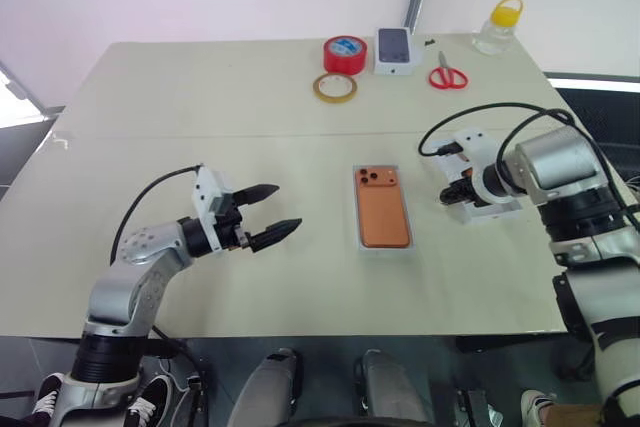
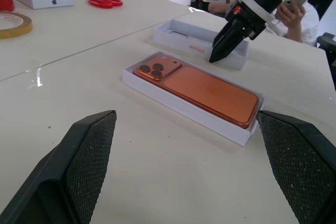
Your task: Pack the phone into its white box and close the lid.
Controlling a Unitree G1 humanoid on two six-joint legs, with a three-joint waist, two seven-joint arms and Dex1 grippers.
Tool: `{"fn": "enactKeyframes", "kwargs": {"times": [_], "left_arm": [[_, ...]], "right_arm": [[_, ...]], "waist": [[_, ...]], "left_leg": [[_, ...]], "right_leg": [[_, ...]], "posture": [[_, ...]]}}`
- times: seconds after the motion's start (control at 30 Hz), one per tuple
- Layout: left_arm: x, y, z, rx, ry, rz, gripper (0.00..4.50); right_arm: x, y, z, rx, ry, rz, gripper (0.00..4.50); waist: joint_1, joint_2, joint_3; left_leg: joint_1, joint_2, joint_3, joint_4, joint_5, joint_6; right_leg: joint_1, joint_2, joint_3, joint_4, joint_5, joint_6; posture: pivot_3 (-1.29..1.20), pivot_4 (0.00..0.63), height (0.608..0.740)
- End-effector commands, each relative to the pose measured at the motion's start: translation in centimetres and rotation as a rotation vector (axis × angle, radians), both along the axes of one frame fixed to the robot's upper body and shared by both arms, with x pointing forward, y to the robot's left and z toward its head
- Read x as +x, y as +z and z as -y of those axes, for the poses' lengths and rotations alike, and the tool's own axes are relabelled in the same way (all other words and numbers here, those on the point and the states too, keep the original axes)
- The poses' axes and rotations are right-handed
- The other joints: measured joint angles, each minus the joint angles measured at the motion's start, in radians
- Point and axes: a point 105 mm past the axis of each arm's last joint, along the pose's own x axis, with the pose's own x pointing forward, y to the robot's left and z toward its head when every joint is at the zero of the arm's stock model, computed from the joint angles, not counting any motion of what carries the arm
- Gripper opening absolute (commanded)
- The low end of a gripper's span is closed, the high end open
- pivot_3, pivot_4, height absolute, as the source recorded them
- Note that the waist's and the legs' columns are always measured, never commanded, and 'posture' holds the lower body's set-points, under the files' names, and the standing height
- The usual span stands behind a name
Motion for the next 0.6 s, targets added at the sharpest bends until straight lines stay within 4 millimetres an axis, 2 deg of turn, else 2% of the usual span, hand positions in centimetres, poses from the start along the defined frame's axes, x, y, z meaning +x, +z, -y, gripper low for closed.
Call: {"fn": "enactKeyframes", "kwargs": {"times": [0.03,0.27,0.43,0.6], "left_arm": [[-0.3,1.1,0.4,-0.013,-0.016,0.042,4.50],[0.1,1.3,0.1,-0.021,-0.003,0.038,4.50],[0.2,1.3,0.1,-0.020,-0.005,0.032,4.50],[0.8,1.5,-0.2,-0.022,0.013,0.029,4.50]], "right_arm": [[0.5,0.7,-0.5,0.014,-0.001,0.033,0.06],[0.7,0.7,-0.9,0.052,-0.022,0.046,0.06],[1.3,1.5,-1.5,0.090,-0.037,0.086,0.06],[4.1,5.9,-3.1,0.296,-0.077,0.303,0.06]], "waist": [[-0.001,0.000,0.000],[-0.002,0.000,0.000],[-0.003,0.000,0.000],[-0.006,0.002,0.002]], "left_leg": [[0.000,0.000,0.000,0.000,0.000,0.000],[0.000,0.000,0.000,0.000,0.000,0.000],[0.000,0.000,0.000,0.000,0.000,0.000],[0.000,0.000,0.000,0.000,0.000,0.000]], "right_leg": [[0.000,0.000,0.000,0.000,0.000,0.000],[0.000,0.000,0.000,0.000,0.000,0.000],[0.000,0.001,0.000,0.000,0.000,0.000],[-0.001,0.001,0.001,0.001,0.000,-0.001]], "posture": [[0.00,0.150,0.740],[0.00,0.150,0.740],[0.00,0.150,0.740],[0.00,0.150,0.740]]}}
